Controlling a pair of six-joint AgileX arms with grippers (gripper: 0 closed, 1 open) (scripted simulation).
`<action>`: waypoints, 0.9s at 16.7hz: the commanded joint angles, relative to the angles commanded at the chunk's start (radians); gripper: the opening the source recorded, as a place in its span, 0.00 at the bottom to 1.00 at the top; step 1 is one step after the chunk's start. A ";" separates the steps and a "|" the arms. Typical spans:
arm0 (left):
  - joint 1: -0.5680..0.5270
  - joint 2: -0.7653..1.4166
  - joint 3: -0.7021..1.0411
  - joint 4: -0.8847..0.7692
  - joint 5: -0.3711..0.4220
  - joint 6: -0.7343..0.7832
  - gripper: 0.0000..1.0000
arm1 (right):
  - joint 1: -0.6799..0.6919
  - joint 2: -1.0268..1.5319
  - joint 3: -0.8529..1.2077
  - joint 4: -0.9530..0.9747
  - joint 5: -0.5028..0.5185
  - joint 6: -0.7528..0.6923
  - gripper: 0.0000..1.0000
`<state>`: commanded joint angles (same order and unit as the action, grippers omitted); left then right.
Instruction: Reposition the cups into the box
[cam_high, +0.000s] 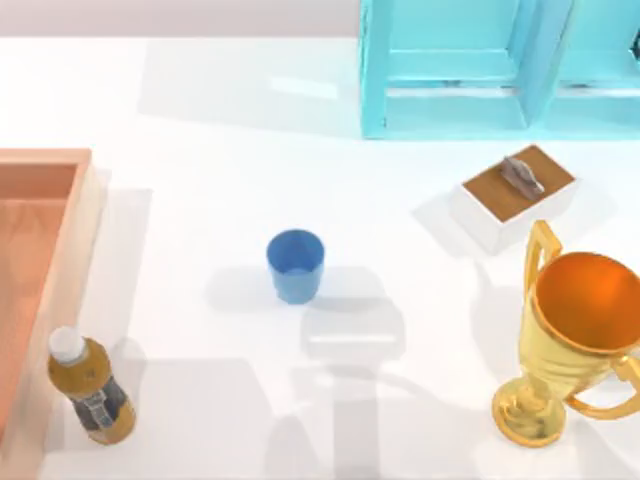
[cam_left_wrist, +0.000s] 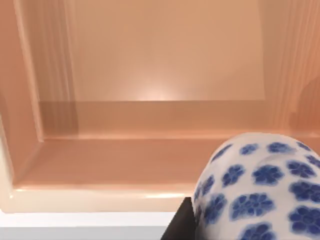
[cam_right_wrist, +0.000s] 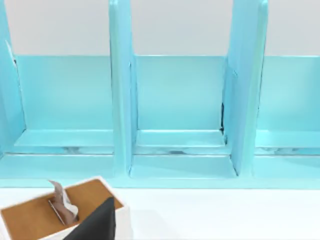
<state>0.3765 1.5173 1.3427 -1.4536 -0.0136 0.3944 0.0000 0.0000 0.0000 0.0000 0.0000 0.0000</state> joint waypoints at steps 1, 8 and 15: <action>0.000 0.000 0.000 0.000 0.000 0.000 0.00 | 0.000 0.000 0.000 0.000 0.000 0.000 1.00; 0.004 -0.001 -0.153 0.155 -0.003 0.006 0.00 | 0.000 0.000 0.000 0.000 0.000 0.000 1.00; 0.011 0.001 -0.257 0.258 -0.001 0.011 0.00 | 0.000 0.000 0.000 0.000 0.000 0.000 1.00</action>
<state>0.3876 1.5178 1.0858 -1.1961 -0.0142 0.4055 0.0000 0.0000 0.0000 0.0000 0.0000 0.0000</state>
